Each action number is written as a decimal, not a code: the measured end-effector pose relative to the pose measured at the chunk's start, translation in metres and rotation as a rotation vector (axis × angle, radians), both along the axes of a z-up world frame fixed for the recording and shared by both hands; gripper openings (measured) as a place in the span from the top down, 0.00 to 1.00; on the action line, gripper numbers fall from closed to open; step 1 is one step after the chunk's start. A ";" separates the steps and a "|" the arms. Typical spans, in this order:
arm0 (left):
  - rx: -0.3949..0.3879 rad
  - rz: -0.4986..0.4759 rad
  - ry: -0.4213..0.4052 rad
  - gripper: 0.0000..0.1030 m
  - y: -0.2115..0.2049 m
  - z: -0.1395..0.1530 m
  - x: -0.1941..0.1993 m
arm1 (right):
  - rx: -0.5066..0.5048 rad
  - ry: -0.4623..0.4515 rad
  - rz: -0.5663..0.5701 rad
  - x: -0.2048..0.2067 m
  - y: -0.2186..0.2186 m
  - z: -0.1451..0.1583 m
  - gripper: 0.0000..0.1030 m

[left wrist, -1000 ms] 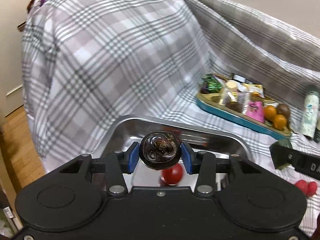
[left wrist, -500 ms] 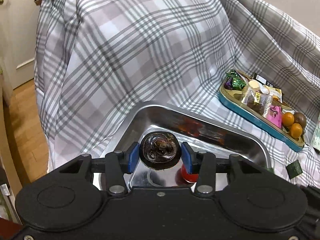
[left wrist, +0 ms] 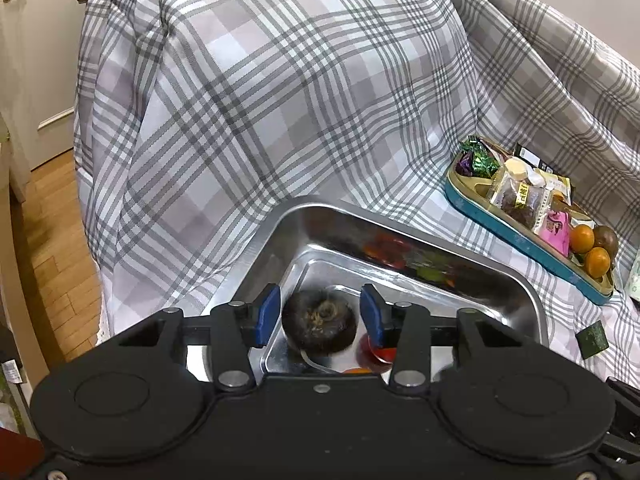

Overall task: Organize fruits
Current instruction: 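Open the left tool over the steel tray while the right tool releases the cucumber piece, then move the left tool to a red tomato while the right tool approaches a red radish, then grasp the red tomato with the left tool while the right tool grasps the red radish, then carry the tomato and radish over the steel tray with both tools, then open the left tool to drop the tomato while the right tool drops the radish, then move the left tool to a cucumber piece while the right tool approaches another red radish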

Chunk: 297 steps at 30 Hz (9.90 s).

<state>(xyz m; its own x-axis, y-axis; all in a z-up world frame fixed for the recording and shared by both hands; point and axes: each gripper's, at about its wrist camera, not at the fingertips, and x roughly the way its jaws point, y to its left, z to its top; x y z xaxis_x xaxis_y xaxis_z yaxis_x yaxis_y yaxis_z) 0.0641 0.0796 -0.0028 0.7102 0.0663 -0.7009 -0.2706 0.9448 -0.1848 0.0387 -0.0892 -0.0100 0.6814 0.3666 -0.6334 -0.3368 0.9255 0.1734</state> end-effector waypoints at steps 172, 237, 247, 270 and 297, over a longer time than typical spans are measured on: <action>0.092 -0.605 -0.068 0.60 -0.197 0.010 -0.006 | 0.006 0.169 -0.524 0.008 -0.204 0.005 0.62; 0.143 -0.155 -0.021 0.59 -0.020 0.008 0.013 | 0.041 0.009 -0.172 0.040 -0.005 -0.002 0.59; 0.163 -0.181 -0.014 0.59 -0.024 0.007 0.014 | 0.028 0.012 -0.151 0.037 -0.006 -0.001 0.59; 0.254 -0.264 -0.040 0.59 -0.049 0.010 0.008 | -0.037 0.038 -0.232 0.027 -0.040 0.004 0.59; 0.219 -0.576 -0.139 0.59 -0.158 0.033 -0.008 | 0.043 0.191 -0.561 0.010 -0.189 -0.002 0.59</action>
